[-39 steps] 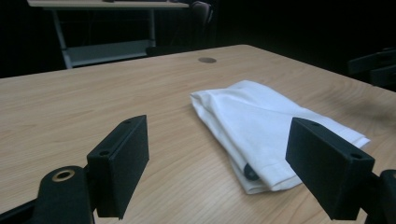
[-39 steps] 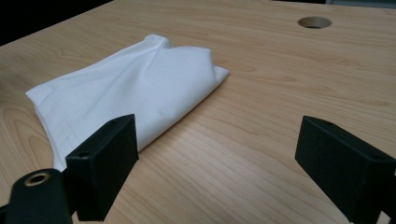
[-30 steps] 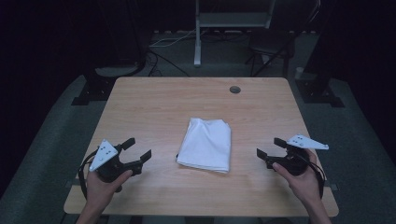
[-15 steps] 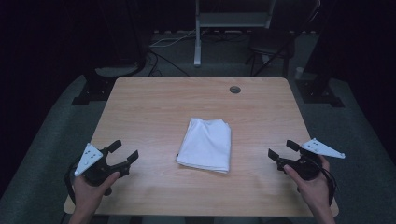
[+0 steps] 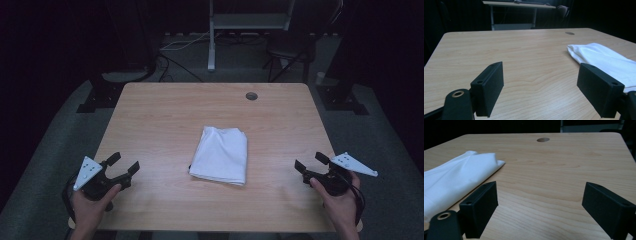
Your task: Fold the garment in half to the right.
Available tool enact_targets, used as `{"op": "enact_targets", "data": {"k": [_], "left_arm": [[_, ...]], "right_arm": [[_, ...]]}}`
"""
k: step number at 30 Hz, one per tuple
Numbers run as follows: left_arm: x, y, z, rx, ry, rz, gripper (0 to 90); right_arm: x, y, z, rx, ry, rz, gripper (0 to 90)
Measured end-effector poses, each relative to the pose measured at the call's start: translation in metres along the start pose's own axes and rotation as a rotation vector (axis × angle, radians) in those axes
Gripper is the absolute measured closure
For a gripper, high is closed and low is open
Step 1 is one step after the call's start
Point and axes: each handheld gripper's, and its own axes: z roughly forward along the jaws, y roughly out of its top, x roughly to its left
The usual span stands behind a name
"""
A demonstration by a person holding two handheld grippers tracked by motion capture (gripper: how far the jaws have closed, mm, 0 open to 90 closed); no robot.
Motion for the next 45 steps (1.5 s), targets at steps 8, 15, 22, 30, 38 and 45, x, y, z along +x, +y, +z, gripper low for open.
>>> {"op": "enact_targets", "data": {"k": [8, 15, 22, 30, 38, 45], "left_arm": [[-0.002, -0.005, 0.009, 0.011, 0.002, -0.003, 21.1], [-0.004, -0.007, 0.015, 0.015, 0.003, 0.004, 21.1], [-0.002, -0.01, 0.019, 0.02, 0.004, 0.003, 21.1], [-0.003, -0.013, 0.021, 0.037, 0.004, 0.009, 21.1], [-0.004, -0.013, 0.021, 0.032, 0.011, 0.018, 21.1], [-0.006, -0.013, 0.021, 0.028, 0.013, 0.021, 21.1]], "right_arm": [[-0.003, -0.006, -0.001, -0.004, -0.017, 0.004, 12.7], [-0.005, -0.01, -0.001, -0.002, -0.028, 0.003, 12.7], [-0.004, -0.014, 0.001, 0.004, -0.033, -0.004, 12.7], [-0.003, -0.016, 0.002, 0.005, -0.036, -0.018, 12.7], [-0.003, -0.016, 0.001, 0.005, -0.032, -0.026, 12.7], [-0.002, -0.016, 0.001, 0.009, -0.031, -0.029, 12.7]]}}
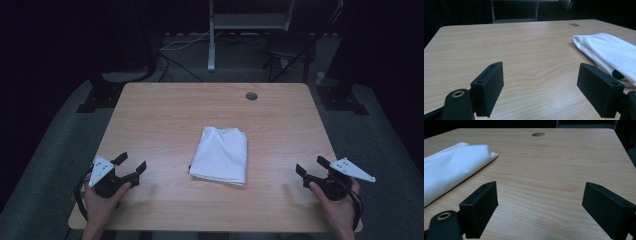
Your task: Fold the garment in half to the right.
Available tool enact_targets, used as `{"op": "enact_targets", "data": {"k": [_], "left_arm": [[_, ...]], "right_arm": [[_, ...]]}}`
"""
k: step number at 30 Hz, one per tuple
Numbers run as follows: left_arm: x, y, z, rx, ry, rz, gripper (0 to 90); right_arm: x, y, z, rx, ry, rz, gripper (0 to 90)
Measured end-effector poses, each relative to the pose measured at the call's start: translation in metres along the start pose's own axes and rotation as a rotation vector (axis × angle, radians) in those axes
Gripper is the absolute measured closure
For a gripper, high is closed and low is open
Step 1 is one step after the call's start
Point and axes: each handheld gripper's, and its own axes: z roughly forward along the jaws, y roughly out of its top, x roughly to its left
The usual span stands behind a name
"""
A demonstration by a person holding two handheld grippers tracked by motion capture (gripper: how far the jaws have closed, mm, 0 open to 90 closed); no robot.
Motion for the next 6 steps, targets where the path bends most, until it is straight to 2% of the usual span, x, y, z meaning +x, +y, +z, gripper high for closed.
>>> {"op": "enact_targets", "data": {"k": [6], "left_arm": [[0.0009, -0.0002, -0.0009, -0.006, -0.003, -0.004, 21.1]], "right_arm": [[0.0023, 0.0002, 0.0005, 0.006, 0.003, -0.016, 12.7]]}}
